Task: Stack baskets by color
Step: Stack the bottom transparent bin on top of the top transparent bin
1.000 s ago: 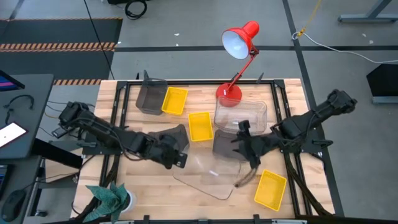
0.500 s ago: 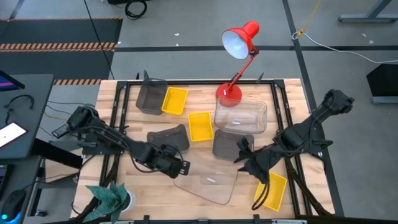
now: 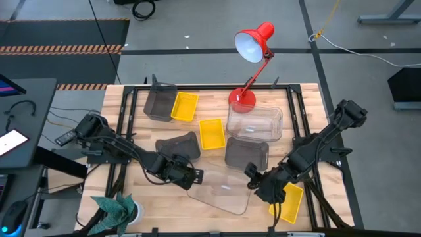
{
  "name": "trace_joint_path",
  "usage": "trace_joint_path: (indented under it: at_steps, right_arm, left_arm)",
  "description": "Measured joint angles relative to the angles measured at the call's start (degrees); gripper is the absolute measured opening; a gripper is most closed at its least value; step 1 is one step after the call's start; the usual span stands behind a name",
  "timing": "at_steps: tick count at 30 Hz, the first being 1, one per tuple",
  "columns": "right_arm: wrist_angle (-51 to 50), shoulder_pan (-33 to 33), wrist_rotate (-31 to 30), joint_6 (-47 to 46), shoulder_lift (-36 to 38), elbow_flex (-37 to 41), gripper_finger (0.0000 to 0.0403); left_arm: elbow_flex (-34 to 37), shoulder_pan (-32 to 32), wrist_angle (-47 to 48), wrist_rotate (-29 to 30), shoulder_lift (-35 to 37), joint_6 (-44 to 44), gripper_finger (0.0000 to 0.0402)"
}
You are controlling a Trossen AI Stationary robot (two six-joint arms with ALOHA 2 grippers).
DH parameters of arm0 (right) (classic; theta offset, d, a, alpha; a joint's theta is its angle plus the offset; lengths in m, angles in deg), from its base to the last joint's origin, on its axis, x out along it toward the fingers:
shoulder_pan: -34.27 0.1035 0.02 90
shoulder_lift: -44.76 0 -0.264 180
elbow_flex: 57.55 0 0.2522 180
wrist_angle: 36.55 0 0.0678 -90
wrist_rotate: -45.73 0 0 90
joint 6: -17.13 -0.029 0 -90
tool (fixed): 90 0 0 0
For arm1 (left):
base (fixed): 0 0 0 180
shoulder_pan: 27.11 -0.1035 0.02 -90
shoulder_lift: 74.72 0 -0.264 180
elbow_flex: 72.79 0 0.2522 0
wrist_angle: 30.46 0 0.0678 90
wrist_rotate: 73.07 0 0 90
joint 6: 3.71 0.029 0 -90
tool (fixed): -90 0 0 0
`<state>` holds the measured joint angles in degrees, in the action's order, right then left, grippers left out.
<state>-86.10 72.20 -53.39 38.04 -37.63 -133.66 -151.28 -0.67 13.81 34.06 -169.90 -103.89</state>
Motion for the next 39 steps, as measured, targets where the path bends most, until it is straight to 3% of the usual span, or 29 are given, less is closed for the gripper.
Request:
trace_joint_path:
  at_steps: [14,29,33,39]
  right_arm:
    - [0.1,-0.3,-0.2,9.5,-5.7,0.0,0.0147]
    - [0.3,-0.3,4.9,10.8,-5.7,0.0,0.0011]
    - [0.2,-0.3,3.8,10.6,-5.7,0.0,0.0007]
    - [-2.5,0.4,2.6,10.1,-5.7,-2.9,0.0004]
  left_arm:
    - [0.0,-0.6,-2.3,1.1,-0.5,0.4,0.001]
    - [0.2,-2.3,-7.9,0.7,-0.5,9.6,0.0015]
    - [0.2,-2.3,-8.2,0.8,-0.4,11.4,0.0045]
    - [0.1,-2.3,-8.9,0.8,-0.4,13.3,0.0129]
